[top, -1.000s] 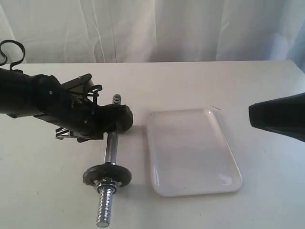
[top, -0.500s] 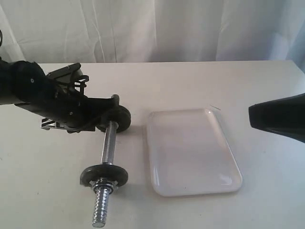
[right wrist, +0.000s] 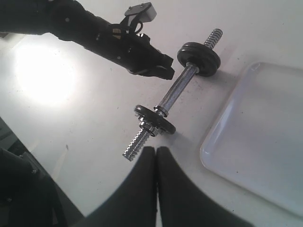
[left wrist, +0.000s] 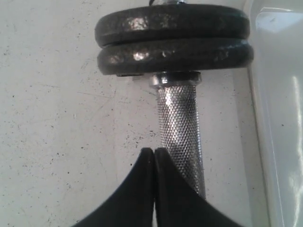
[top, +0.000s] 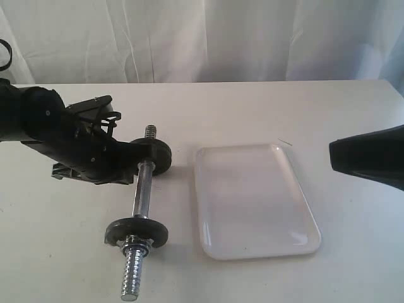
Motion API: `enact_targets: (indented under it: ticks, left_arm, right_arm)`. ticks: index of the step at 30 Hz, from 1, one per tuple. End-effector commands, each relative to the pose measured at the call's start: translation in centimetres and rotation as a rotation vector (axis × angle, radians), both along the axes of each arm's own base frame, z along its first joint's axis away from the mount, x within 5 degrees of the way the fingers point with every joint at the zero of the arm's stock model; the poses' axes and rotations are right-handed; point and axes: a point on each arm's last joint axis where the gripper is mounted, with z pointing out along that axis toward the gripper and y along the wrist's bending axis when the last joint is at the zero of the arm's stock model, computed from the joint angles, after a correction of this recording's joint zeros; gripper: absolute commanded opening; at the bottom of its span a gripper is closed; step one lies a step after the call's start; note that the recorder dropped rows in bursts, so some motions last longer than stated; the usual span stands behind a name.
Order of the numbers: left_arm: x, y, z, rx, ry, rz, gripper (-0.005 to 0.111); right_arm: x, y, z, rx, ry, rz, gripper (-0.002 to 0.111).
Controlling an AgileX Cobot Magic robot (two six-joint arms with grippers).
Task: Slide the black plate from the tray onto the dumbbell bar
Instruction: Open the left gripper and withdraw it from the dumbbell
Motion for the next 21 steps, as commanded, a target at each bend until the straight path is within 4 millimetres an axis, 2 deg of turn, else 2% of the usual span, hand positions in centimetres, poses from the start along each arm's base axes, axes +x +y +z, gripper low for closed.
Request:
enact_targets:
  ticks: [1, 8, 13, 15, 18, 21]
  left_arm:
    - [-0.1, 0.1, -0.1, 0.007, 0.014, -0.004, 0.000]
    - [-0.1, 0.3, 0.5, 0.041, -0.028, -0.039, 0.000]
    - [-0.9, 1.2, 3.6, 0.088, -0.151, -0.100, 0.000]
    - [-1.6, 1.7, 5.4, 0.102, -0.195, -0.121, 0.000]
    - [-4.0, 2.6, 8.0, 0.142, -0.280, -0.208, 0.000]
    - [-7.5, 3.9, 10.7, 0.118, -0.418, -0.258, 0.000]
  right_arm:
    - [-0.1, -0.1, 0.0, 0.008, 0.002, -0.007, 0.000]
    - [-0.1, -0.1, -0.1, -0.002, 0.000, -0.011, 0.000]
    - [0.1, -0.5, -0.4, -0.067, -0.013, -0.028, 0.000]
    - [0.1, -0.7, -0.6, -0.100, -0.018, -0.035, 0.000]
    - [0.0, -0.9, -0.9, -0.143, -0.014, -0.032, 0.000]
    - [-0.6, -1.0, -0.8, -0.155, -0.021, -0.022, 0.000]
